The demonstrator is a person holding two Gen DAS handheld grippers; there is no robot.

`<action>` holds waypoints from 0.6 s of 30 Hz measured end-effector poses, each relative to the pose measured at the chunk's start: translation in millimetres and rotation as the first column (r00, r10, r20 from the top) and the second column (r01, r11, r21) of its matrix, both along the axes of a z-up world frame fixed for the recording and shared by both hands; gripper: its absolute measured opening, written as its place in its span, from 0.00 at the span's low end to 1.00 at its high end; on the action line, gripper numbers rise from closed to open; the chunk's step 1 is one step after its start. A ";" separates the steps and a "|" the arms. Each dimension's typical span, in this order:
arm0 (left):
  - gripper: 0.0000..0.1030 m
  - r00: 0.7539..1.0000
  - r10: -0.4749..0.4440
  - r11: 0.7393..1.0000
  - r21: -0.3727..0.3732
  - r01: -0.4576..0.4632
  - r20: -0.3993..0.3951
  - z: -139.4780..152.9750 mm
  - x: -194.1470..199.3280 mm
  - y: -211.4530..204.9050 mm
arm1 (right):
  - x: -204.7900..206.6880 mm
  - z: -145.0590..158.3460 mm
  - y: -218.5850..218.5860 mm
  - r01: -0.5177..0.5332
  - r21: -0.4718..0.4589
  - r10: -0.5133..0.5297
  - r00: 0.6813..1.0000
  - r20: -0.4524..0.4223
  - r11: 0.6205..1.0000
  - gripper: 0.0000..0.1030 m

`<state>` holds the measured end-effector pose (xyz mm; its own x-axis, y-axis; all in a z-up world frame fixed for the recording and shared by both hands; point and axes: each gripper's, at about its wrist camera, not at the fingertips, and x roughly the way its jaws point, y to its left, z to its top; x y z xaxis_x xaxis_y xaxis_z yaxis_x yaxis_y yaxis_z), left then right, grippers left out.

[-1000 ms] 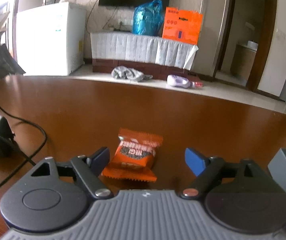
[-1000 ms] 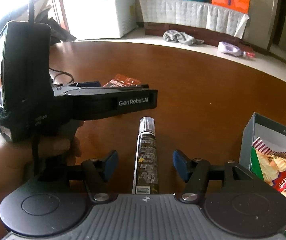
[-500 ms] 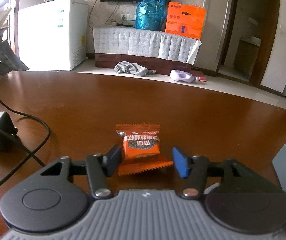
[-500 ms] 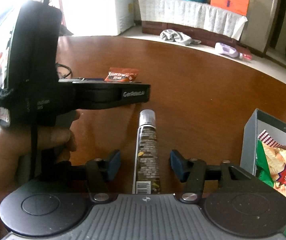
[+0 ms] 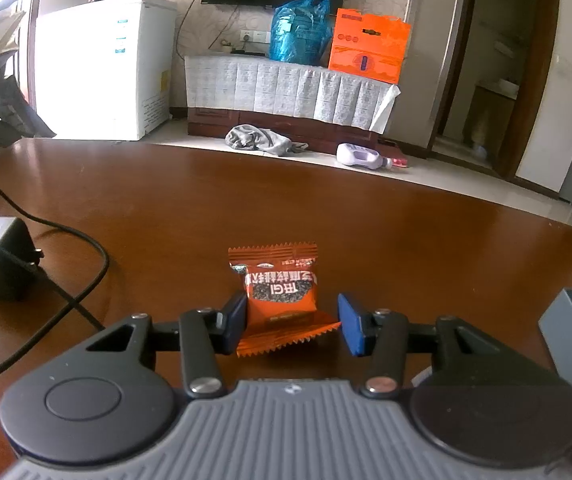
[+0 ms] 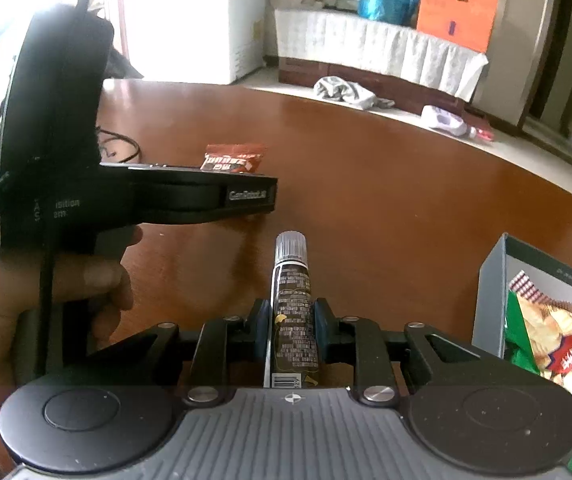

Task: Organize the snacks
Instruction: 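Carry the held tube and orange candy packet over the white box with both tools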

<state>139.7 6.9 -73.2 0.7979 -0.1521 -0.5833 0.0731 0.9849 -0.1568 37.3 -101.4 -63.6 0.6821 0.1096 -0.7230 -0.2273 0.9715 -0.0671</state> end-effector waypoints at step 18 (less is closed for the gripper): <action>0.46 0.994 0.025 1.000 0.003 -0.025 0.105 64.9 -49.5 19.6 | -58.6 55.9 -9.1 -0.004 0.071 -0.001 0.997 0.081 0.997 0.25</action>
